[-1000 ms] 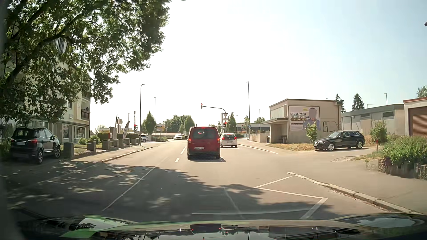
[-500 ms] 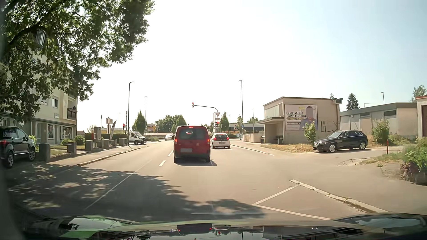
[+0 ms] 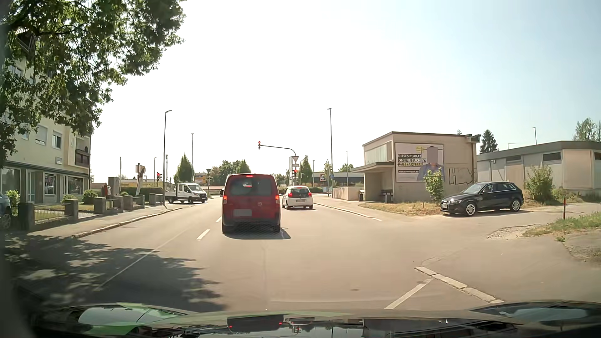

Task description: Follow the waypoints while adhering to traffic rules and regulations

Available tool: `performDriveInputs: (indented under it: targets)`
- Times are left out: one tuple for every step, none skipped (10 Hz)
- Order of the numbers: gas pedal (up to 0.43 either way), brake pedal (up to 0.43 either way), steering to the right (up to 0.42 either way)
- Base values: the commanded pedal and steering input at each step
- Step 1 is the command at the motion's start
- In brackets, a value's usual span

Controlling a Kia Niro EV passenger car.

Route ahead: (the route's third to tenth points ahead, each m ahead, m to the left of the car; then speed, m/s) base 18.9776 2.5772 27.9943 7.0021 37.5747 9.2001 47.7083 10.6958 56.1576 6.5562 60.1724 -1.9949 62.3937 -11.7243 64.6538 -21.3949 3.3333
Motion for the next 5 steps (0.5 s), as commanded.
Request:
performDriveInputs:
  targets:
    - [0.020,0.000,0.061]
    - [0.020,0.000,0.061]
    - [0.020,0.000,0.060]
    - [0.020,0.000,0.058]
    - [0.020,0.000,0.053]
